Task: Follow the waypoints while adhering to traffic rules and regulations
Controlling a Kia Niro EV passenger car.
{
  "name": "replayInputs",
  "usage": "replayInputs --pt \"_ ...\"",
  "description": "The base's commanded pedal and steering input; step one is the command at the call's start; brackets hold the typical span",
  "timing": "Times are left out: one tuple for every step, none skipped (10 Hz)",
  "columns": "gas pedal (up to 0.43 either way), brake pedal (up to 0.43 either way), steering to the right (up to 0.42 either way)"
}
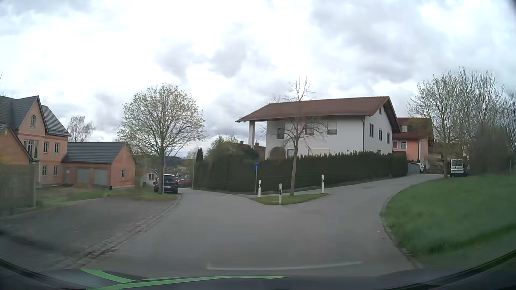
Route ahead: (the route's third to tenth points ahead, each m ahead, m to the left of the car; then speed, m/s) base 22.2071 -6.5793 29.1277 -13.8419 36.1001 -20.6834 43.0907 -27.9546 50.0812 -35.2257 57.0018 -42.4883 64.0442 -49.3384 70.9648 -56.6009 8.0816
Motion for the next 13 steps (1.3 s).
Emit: replayInputs --pt "0.059 0.000 0.152" --pt "0.059 0.000 0.152" --pt "0.059 0.000 0.153" --pt "0.059 0.000 0.153" --pt "0.059 0.000 0.152" --pt "0.059 0.000 0.153" --pt "0.059 0.000 0.152" --pt "0.059 0.000 0.153" --pt "0.059 0.000 0.153" --pt "0.059 0.000 0.153" --pt "0.059 0.000 0.153" --pt "0.059 0.000 0.152" --pt "0.067 0.000 0.148"
